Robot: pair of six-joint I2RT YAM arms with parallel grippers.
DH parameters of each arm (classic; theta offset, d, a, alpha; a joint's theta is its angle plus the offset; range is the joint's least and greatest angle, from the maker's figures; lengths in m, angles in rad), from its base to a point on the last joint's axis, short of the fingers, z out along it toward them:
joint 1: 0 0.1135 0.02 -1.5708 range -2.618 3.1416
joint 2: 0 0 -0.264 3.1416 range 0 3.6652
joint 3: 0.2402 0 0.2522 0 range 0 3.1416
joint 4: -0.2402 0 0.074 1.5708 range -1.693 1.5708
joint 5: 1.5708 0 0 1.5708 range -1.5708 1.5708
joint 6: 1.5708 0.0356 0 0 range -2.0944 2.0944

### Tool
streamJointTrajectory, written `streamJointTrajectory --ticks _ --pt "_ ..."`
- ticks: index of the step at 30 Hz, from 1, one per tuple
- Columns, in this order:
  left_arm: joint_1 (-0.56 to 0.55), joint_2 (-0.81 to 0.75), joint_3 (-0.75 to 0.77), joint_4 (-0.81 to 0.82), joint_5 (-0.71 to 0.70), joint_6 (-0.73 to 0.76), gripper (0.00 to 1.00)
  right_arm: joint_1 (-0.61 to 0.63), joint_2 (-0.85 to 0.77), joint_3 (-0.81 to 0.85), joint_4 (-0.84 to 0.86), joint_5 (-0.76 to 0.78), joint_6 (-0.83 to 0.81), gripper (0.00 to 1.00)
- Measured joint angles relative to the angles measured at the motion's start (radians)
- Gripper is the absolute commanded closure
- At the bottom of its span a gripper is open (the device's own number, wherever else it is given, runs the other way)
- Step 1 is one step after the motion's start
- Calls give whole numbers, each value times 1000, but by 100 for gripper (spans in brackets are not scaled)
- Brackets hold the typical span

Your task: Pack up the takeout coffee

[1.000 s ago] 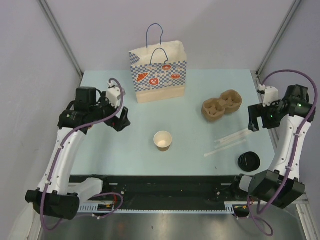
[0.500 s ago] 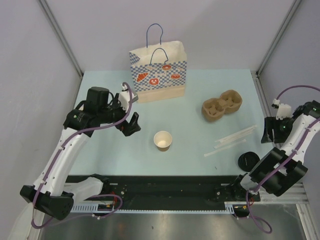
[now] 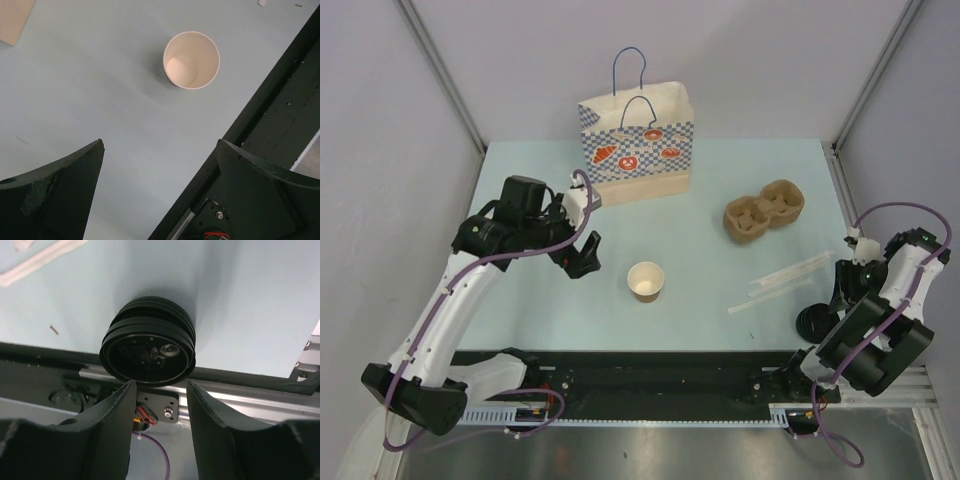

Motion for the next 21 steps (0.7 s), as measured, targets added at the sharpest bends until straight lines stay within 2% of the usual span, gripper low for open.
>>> streamJointTrajectory --ticks 9,12,21 --pt "-18 13 0 -21 -24 0 0 1 -13 -81 123 3 57 51" --pt "-21 15 0 -23 -26 1 0 1 -13 -90 156 3 68 57" --pt "-25 27 3 -23 -47 7 0 2 31 -93 215 3 88 58"
